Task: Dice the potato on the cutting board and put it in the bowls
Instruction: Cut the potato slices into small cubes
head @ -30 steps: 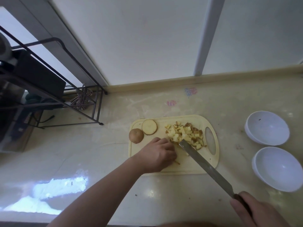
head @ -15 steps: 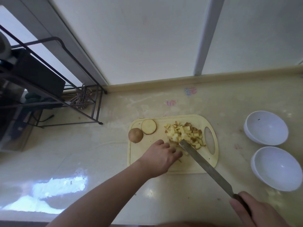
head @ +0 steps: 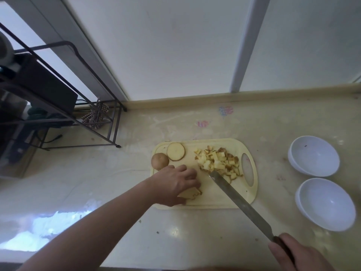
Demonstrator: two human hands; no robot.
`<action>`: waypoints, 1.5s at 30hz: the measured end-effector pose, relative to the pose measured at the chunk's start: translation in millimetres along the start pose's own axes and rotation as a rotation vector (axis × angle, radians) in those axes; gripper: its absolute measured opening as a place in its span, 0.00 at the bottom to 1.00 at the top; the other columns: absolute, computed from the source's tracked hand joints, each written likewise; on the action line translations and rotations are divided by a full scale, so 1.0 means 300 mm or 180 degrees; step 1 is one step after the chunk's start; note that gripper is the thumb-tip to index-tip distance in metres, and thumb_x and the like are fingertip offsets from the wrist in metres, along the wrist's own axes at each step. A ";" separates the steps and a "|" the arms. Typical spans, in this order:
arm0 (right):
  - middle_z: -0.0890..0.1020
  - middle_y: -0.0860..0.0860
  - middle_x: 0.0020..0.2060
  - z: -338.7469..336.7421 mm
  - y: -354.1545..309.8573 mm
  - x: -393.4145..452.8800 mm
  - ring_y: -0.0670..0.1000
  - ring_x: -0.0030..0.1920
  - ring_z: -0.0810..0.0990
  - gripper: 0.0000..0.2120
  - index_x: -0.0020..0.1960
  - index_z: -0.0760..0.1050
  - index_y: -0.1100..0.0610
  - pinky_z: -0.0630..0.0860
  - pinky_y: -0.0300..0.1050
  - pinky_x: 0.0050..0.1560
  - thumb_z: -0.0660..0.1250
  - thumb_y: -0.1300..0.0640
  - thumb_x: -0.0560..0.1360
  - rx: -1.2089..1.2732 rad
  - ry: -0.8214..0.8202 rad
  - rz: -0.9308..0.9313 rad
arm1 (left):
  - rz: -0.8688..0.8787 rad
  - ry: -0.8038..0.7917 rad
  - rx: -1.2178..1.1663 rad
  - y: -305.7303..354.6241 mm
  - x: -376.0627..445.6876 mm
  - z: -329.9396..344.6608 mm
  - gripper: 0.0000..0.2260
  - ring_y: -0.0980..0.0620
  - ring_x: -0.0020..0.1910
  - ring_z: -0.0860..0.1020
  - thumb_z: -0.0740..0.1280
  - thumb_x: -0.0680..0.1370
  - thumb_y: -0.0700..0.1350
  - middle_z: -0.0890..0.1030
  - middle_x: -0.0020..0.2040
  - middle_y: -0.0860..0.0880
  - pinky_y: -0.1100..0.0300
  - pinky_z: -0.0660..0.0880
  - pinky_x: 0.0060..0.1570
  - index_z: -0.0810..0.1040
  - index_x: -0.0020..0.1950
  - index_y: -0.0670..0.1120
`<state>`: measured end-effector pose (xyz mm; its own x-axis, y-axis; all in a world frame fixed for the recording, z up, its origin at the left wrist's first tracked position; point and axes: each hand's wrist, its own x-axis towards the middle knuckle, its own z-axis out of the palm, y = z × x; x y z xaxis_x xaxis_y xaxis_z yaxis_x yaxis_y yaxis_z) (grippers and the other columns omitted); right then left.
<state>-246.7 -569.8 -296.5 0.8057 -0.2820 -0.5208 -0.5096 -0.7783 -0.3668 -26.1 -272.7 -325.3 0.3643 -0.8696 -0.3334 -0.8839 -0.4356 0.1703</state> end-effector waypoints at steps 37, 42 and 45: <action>0.69 0.50 0.22 0.045 -0.257 0.056 0.45 0.26 0.66 0.36 0.35 0.66 0.55 0.66 0.42 0.33 0.53 0.20 0.64 0.1356 -0.0592 -0.0349 | -0.1883 0.1869 -0.0695 0.201 -0.015 0.166 0.30 0.46 0.52 0.75 0.66 0.71 0.67 0.76 0.57 0.49 0.53 0.79 0.49 0.76 0.62 0.47; 0.72 0.52 0.24 0.042 -0.272 0.033 0.45 0.27 0.69 0.23 0.37 0.67 0.55 0.73 0.52 0.40 0.56 0.38 0.79 0.1193 -0.0662 -0.0320 | -0.1022 0.2180 -0.0756 0.154 -0.021 0.206 0.17 0.43 0.55 0.77 0.72 0.75 0.52 0.78 0.59 0.44 0.50 0.78 0.52 0.80 0.57 0.42; 0.78 0.49 0.29 0.039 -0.271 0.025 0.47 0.32 0.76 0.22 0.36 0.68 0.56 0.76 0.47 0.47 0.58 0.42 0.81 0.0907 -0.0638 -0.0259 | -0.0893 0.2290 -0.0848 0.151 -0.013 0.209 0.14 0.43 0.53 0.77 0.72 0.76 0.49 0.79 0.57 0.43 0.51 0.78 0.52 0.82 0.56 0.41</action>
<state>-202.8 -502.1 -279.7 0.7863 -0.0879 -0.6116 -0.5326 -0.5981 -0.5988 -85.9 -274.3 -374.4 0.7410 -0.6170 0.2651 -0.6654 -0.6213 0.4138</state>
